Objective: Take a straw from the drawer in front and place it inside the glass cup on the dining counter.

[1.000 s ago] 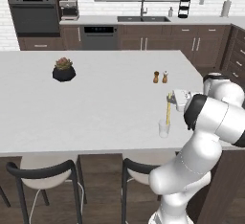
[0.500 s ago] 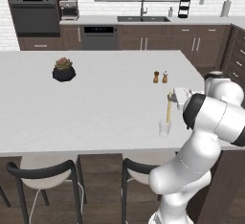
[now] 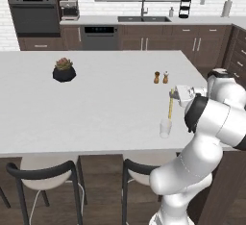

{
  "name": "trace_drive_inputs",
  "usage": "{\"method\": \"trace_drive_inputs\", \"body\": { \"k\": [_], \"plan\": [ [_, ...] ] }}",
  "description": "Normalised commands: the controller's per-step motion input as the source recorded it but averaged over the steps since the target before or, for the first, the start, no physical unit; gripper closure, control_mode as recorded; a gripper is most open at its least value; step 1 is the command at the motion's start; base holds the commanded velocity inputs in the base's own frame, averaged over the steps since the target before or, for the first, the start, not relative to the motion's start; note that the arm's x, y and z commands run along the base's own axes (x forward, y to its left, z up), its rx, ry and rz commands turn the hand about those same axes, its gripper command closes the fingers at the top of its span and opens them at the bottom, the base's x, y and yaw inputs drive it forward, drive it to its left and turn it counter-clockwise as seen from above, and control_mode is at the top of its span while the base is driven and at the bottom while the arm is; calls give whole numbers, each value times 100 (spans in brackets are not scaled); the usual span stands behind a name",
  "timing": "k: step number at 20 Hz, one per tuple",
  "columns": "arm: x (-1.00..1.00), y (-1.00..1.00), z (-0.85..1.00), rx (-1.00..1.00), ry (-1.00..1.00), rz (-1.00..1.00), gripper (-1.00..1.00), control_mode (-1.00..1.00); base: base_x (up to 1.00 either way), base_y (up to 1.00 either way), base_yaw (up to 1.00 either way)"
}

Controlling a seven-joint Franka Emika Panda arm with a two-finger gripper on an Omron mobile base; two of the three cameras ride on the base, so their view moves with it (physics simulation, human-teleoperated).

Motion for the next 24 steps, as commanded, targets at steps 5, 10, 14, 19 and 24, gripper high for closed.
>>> {"method": "trace_drive_inputs", "body": {
  "k": [5, 10, 14, 19, 24],
  "plan": [
    [0, 0, -7, 0, 6, -2, 100, -100, 0, 0, 0],
    [0, 0, -15, 0, 10, -2, 100, -100, 0, 0, 0],
    [2, 0, -15, 0, 9, 0, 100, -100, 0, 0, 0],
    [10, 0, -9, 0, 6, 0, 100, -100, 0, 0, 0],
    [11, 4, -6, 0, 5, 0, 100, -100, 0, 0, 0]
  ]
}}
